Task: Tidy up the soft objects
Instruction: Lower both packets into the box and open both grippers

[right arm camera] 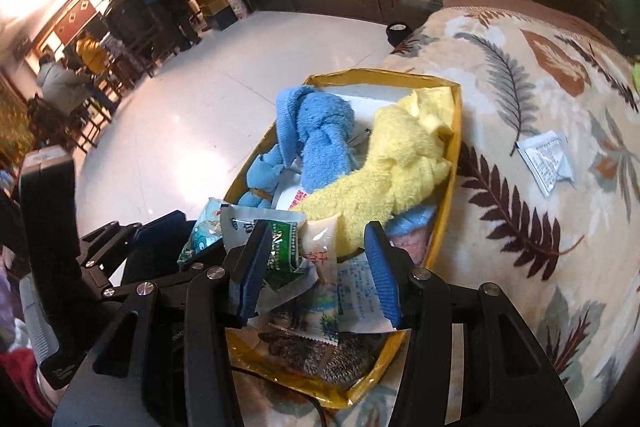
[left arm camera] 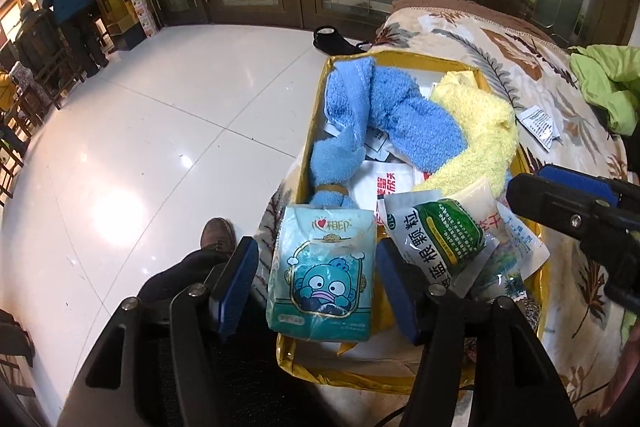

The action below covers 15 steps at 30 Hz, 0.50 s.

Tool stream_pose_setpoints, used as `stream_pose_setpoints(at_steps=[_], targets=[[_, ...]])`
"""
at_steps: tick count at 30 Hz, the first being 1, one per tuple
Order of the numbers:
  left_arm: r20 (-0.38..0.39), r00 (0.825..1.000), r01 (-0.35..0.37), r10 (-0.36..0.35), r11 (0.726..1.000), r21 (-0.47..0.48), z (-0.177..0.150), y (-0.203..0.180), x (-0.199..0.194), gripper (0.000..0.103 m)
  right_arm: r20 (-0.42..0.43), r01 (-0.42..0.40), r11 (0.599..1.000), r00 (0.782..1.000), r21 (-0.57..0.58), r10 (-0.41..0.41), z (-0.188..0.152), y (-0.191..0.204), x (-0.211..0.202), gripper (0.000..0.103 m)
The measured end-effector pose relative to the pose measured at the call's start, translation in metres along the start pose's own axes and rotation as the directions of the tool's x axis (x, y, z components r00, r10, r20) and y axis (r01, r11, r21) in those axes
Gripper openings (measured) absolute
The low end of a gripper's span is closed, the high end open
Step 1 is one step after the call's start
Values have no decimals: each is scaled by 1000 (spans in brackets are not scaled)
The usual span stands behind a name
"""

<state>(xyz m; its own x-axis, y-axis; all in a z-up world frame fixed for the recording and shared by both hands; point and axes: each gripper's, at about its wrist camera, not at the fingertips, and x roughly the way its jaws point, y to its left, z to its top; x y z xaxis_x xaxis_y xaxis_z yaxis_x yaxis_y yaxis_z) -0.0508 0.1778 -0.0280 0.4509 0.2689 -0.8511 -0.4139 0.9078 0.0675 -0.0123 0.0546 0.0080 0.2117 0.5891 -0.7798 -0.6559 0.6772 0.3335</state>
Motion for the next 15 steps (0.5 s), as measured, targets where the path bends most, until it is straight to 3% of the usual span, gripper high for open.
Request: stream_pose_setpoints(at_steps=[15], targets=[[99, 995, -13, 12, 1000, 11, 3, -9, -28, 69, 55, -12, 999, 998, 37, 10, -3, -11, -25, 48]])
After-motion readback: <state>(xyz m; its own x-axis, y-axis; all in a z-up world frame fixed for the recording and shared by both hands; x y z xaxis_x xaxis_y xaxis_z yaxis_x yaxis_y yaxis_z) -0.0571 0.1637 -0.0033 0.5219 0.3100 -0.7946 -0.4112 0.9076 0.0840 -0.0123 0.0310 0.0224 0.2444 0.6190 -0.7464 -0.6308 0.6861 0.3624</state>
